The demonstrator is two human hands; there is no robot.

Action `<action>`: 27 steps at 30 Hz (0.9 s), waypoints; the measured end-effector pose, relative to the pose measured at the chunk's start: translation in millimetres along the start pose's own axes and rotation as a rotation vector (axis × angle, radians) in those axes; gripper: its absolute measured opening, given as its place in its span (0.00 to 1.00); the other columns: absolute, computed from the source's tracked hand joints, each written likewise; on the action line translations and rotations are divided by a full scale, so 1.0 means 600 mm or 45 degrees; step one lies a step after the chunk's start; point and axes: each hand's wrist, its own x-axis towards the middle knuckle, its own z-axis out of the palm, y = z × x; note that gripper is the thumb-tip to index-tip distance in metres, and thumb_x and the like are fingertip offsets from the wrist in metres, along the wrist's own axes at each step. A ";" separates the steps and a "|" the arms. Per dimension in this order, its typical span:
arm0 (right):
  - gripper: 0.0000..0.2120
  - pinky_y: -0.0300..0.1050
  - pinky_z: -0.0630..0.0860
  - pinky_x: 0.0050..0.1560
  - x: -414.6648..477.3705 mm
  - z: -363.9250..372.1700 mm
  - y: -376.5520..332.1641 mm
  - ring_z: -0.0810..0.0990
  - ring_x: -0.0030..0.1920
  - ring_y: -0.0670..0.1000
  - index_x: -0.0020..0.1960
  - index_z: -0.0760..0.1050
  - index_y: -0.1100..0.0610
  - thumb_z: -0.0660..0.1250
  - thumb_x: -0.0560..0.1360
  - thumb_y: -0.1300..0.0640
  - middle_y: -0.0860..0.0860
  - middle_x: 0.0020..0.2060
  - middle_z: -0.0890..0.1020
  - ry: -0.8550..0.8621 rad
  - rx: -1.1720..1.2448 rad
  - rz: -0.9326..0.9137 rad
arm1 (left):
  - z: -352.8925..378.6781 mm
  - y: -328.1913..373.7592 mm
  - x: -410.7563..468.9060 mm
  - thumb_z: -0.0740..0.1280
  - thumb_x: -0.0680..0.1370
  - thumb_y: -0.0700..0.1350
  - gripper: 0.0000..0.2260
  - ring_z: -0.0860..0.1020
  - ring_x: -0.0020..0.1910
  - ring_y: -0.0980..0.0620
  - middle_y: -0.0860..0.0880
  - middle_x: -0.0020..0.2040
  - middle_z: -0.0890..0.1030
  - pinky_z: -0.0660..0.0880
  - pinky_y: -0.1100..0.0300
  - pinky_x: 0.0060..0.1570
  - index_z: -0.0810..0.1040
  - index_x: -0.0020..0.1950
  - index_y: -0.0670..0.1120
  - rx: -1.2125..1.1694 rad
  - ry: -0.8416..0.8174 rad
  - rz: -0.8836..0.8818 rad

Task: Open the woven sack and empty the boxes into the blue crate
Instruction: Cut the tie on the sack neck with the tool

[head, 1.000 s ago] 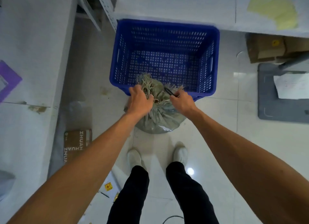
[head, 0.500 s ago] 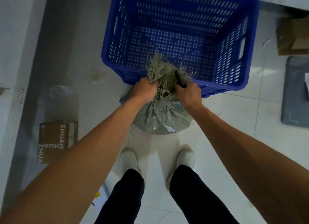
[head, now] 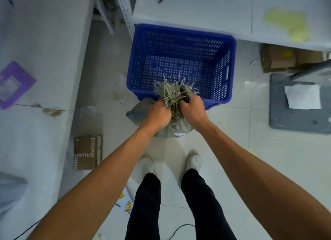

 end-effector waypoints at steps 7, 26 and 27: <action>0.11 0.45 0.64 0.32 -0.137 -0.133 -0.166 0.68 0.30 0.50 0.35 0.71 0.58 0.65 0.76 0.60 0.51 0.28 0.72 0.003 0.254 -0.045 | -0.150 0.187 -0.172 0.57 0.83 0.55 0.18 0.79 0.59 0.47 0.49 0.60 0.81 0.74 0.45 0.63 0.76 0.68 0.51 -0.387 -0.023 0.035; 0.13 0.49 0.68 0.35 -0.377 -0.374 -0.400 0.73 0.31 0.53 0.44 0.75 0.56 0.63 0.81 0.48 0.51 0.31 0.77 0.199 0.113 -0.816 | -0.330 0.386 -0.394 0.76 0.67 0.54 0.27 0.81 0.57 0.50 0.51 0.56 0.83 0.79 0.49 0.57 0.77 0.65 0.51 -0.079 0.255 0.488; 0.13 0.51 0.71 0.35 -0.383 -0.384 -0.403 0.77 0.33 0.55 0.50 0.77 0.56 0.62 0.82 0.47 0.53 0.34 0.80 0.303 0.113 -0.856 | -0.333 0.394 -0.395 0.74 0.69 0.51 0.24 0.80 0.57 0.48 0.51 0.55 0.83 0.79 0.50 0.58 0.77 0.64 0.50 -0.149 0.283 0.453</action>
